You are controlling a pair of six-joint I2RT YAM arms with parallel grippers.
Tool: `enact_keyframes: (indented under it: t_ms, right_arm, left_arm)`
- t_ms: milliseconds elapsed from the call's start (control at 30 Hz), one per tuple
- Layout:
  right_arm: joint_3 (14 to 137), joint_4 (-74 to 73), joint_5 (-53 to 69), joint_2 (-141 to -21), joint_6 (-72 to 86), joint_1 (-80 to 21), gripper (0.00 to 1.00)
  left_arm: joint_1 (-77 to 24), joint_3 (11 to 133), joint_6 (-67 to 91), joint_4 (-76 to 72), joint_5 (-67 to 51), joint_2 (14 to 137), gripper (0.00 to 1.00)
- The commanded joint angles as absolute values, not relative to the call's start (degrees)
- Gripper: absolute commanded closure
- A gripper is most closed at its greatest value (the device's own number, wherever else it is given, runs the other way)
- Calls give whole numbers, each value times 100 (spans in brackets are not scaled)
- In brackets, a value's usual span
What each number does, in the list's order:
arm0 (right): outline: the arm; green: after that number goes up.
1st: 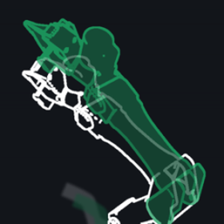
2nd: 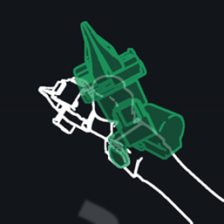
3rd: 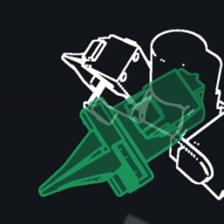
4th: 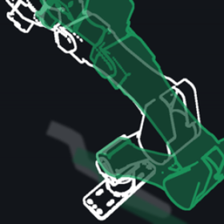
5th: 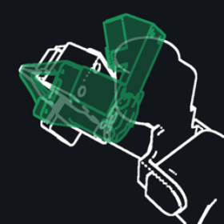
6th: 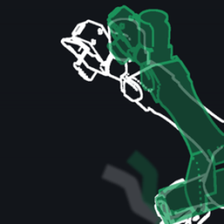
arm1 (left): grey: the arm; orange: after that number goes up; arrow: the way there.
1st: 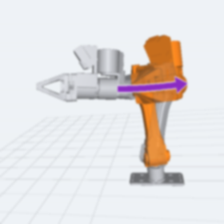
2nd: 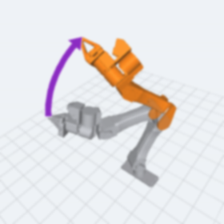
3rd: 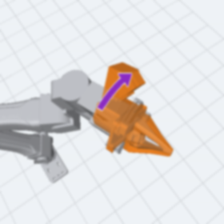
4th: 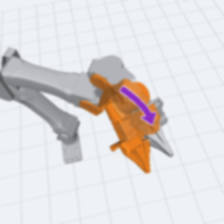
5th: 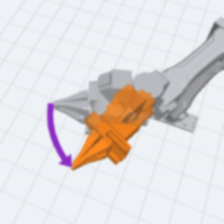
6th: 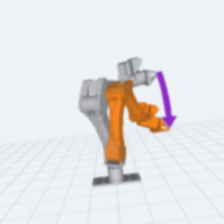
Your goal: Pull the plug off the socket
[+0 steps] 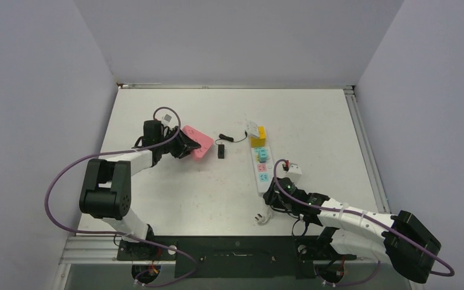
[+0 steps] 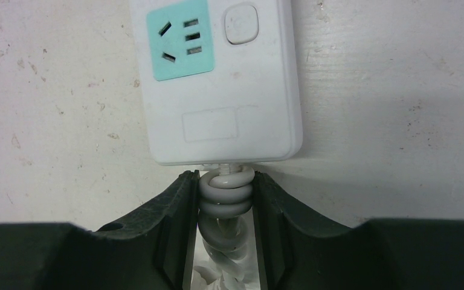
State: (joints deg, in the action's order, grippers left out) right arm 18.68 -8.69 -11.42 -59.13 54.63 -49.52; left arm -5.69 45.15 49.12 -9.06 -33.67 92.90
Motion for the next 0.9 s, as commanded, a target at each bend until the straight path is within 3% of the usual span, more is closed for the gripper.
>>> enact_keyframes:
  t_ms: [0, 67, 200, 300, 433, 667, 733, 867]
  right_arm:
    - [2159, -700, -1222, -5817, 5441, -4928, 95]
    - [2164, -696, -1213, -5826, 5433, -4929, 95]
    - [2200, -716, -1213, -5827, 5432, -4930, 95]
    - [2214, -763, -1235, -5819, 5428, -4929, 95]
    - [2194, -826, -1249, -5771, 5435, -4925, 95]
    - [2212, -894, -1283, -5716, 5439, -4927, 95]
    - [2215, -898, -1298, -5721, 5440, -4931, 95]
    - [2229, -917, -1309, -5726, 5449, -4928, 95]
  left_arm:
    - [-597, 4878, 4758, -840, -3232, 9403, 100]
    - [-606, 4897, 4733, -771, -3180, 9430, 97]
    - [-602, 4997, 4657, -534, -3147, 9549, 81]
    - [-606, 5017, 4669, -449, -3147, 9603, 67]
    - [-601, 5099, 4631, -250, -3099, 9635, 40]
    - [-598, 5099, 4623, -101, -2986, 9452, 18]
    - [-598, 5144, 4531, 89, -2808, 9367, 4]
    - [-588, 5159, 4359, 654, -2066, 8971, 4]
